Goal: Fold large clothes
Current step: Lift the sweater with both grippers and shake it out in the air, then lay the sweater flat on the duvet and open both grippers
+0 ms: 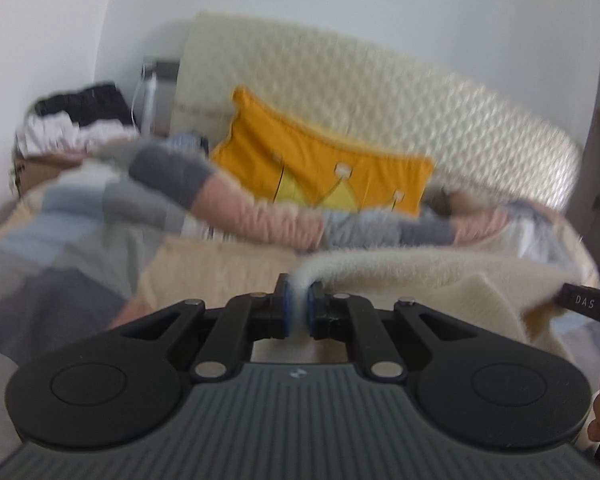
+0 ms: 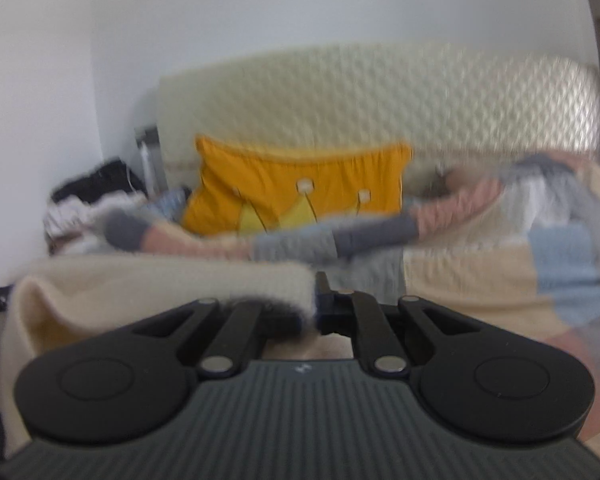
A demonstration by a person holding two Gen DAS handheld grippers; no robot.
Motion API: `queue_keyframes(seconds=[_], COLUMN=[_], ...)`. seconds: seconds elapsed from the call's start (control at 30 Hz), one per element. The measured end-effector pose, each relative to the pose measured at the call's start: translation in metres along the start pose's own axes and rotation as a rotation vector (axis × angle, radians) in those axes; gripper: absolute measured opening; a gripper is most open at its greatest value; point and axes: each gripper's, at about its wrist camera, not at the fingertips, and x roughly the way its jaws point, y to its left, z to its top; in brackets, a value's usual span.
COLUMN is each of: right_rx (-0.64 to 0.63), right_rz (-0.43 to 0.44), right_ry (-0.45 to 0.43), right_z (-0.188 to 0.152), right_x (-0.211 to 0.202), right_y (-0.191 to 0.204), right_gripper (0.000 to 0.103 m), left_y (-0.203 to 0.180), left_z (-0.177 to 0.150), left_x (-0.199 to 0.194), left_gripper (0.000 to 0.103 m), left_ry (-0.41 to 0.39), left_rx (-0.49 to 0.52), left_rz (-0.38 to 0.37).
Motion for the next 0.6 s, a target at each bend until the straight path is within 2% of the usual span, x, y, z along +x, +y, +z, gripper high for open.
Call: queue_keyframes(seconds=[0.13, 0.17, 0.23, 0.37, 0.6], right_rx=[0.037, 0.049, 0.067, 0.076, 0.069], right_rz=[-0.009, -0.014, -0.017, -0.023, -0.039], right_ry=[0.145, 0.172, 0.215, 0.290, 0.344], right_z=[-0.047, -0.057, -0.075, -0.092, -0.095], right_x=[0.055, 0.064, 0.083, 0.110, 0.120], right_y=[-0.001, -0.002, -0.004, -0.007, -0.002], right_gripper=[0.009, 0.009, 0.009, 0.009, 0.010], left_y=[0.035, 0.038, 0.039, 0.032, 0.029], left_z=[-0.042, -0.052, -0.064, -0.061, -0.050], left_x=[0.125, 0.135, 0.145, 0.117, 0.105], left_gripper=[0.010, 0.010, 0.010, 0.010, 0.010], left_ry=[0.129, 0.151, 0.192, 0.262, 0.333], left_rx=[-0.036, -0.049, -0.052, -0.047, -0.043], left_rz=[-0.002, 0.000, 0.006, 0.014, 0.018])
